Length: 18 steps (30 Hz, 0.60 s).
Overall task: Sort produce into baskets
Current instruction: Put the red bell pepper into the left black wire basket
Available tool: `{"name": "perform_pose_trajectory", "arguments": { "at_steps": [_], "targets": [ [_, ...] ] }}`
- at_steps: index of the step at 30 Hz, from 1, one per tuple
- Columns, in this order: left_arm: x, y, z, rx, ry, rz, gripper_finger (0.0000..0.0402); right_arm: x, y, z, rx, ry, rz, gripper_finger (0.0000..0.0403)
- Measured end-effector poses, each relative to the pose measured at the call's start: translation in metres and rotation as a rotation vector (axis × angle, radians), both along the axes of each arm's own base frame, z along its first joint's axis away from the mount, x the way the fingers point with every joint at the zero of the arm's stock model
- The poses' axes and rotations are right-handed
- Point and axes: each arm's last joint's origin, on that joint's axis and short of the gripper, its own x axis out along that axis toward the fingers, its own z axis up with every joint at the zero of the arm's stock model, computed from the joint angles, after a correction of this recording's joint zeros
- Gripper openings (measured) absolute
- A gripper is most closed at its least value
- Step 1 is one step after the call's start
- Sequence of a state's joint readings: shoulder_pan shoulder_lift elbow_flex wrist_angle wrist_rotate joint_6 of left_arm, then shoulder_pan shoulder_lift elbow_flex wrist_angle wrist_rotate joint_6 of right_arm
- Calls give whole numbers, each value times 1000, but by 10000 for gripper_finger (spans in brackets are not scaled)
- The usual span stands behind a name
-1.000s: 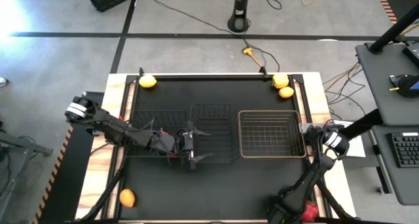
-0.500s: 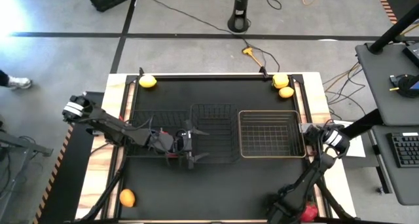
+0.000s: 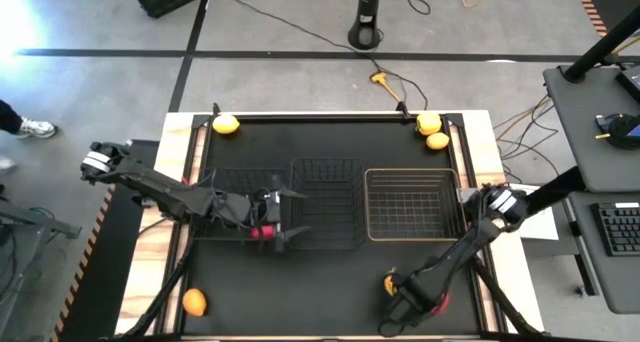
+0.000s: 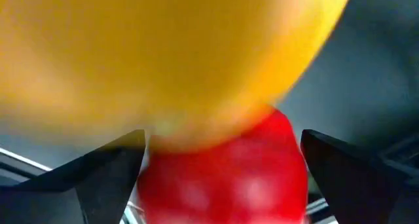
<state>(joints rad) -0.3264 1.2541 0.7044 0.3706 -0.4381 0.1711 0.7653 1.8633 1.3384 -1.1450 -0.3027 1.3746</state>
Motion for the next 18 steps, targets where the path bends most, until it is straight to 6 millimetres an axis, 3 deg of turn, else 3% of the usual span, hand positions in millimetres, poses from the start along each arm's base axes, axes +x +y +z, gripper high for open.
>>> {"name": "perform_pose_trajectory", "arguments": {
  "at_steps": [18],
  "targets": [
    [-2,1,-2,-38,29,7,336,-13,2,16,-43,-31,-40,400]
  ]
}}
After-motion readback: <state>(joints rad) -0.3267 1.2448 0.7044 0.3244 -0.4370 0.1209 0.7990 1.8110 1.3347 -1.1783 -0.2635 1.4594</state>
